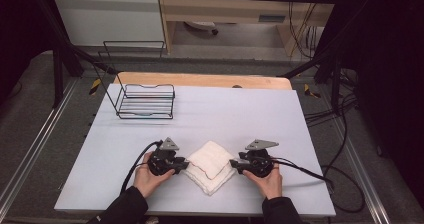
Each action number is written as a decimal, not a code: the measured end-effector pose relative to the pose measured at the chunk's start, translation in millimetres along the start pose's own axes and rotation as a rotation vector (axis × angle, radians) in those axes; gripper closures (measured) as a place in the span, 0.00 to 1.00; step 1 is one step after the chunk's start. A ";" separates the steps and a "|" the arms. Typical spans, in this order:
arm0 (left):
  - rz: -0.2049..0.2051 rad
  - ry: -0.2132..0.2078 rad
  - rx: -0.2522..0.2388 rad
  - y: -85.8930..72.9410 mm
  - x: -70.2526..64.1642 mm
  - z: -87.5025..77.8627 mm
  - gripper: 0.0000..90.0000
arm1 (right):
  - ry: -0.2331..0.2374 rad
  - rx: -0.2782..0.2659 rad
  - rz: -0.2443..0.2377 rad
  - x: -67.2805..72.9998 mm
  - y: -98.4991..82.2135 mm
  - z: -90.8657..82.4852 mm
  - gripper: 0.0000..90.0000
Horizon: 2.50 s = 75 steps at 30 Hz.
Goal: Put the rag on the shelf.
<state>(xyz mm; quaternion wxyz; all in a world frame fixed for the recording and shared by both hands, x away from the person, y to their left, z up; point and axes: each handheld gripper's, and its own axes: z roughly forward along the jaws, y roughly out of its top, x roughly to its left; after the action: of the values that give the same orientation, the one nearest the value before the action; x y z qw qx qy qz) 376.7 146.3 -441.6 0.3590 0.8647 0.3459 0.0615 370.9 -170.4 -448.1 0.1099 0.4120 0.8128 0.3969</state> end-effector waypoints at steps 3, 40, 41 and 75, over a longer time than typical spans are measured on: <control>-0.005 0.000 0.005 0.4 -1.1 0.1 0.84 | 0.004 0.016 -0.003 0.4 -1.9 4.1 0.61; -0.053 0.074 -0.031 -33.9 3.5 -50.6 0.70 | 0.097 -0.050 -0.092 26.4 45.9 47.0 0.71; -0.049 0.076 -0.040 -31.4 4.7 -52.4 0.70 | 0.097 -0.050 -0.092 26.4 45.9 47.0 0.71; -0.094 0.131 -0.059 22.7 50.9 2.0 0.46 | 0.077 -0.077 0.043 -14.8 7.1 -4.0 0.08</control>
<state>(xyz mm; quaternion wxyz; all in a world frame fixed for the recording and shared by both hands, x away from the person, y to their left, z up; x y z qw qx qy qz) 428.3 166.5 -435.2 0.3633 0.8307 0.4069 0.1113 382.4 -181.4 -442.4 0.0859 0.4092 0.7916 0.4456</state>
